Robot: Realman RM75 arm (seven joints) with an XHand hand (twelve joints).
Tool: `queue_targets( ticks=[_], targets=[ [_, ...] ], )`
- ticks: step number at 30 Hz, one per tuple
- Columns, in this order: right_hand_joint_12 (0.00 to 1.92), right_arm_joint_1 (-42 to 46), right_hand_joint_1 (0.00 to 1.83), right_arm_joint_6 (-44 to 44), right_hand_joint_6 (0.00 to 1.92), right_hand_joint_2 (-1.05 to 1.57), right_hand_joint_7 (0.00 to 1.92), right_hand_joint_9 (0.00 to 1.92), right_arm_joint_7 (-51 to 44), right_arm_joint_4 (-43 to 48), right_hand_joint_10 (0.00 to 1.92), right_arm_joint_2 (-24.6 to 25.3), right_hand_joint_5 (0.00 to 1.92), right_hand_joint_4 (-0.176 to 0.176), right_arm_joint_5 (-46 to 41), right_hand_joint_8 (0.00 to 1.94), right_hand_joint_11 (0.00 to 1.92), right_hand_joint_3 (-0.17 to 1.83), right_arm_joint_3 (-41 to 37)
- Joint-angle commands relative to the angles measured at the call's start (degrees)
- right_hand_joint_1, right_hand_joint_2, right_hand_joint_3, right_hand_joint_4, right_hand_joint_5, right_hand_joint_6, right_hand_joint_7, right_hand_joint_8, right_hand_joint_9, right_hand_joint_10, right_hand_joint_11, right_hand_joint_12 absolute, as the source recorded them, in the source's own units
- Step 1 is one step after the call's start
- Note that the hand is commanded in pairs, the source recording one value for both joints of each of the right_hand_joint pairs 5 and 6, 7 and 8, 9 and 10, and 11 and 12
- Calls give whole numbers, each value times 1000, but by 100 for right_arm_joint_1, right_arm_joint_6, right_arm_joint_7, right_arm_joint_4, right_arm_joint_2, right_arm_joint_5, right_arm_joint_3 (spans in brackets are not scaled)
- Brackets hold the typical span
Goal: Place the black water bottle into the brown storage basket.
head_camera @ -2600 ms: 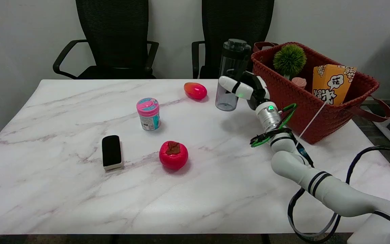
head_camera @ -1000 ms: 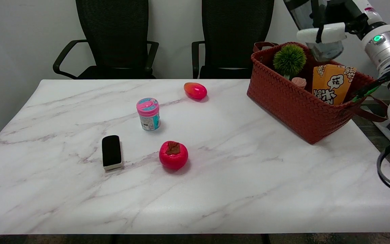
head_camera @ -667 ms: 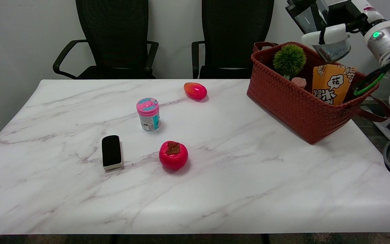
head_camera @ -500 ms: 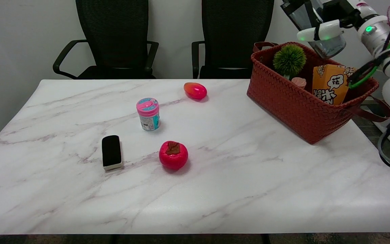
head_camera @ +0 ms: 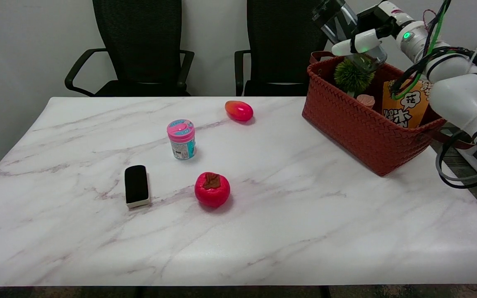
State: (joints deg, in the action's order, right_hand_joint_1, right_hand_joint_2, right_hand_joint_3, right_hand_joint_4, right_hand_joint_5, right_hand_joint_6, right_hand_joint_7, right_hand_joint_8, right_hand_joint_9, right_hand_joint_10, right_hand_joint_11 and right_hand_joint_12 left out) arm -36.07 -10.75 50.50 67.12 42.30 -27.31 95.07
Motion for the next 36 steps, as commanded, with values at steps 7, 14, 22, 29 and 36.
queue_targets(
  ticks=[7,14,22,29,36],
  targets=[
    [1059,-335,1281,362,888,992,1152,1175,-44,-737,1175,32,888,0,-128,1152,1059,547,660],
    [1068,-171,1278,362,891,967,1152,1165,-4,-747,1165,16,891,0,-128,1152,1068,583,618],
    [516,-13,1289,483,881,783,1137,1090,-4,-795,1090,16,881,0,-128,1137,516,779,612],
    [111,54,1301,519,824,560,1104,908,-4,-738,908,16,824,0,-128,1104,111,927,490],
    [0,77,1317,591,658,236,799,450,-4,-739,450,16,658,0,-128,799,0,1247,514]
  ],
)
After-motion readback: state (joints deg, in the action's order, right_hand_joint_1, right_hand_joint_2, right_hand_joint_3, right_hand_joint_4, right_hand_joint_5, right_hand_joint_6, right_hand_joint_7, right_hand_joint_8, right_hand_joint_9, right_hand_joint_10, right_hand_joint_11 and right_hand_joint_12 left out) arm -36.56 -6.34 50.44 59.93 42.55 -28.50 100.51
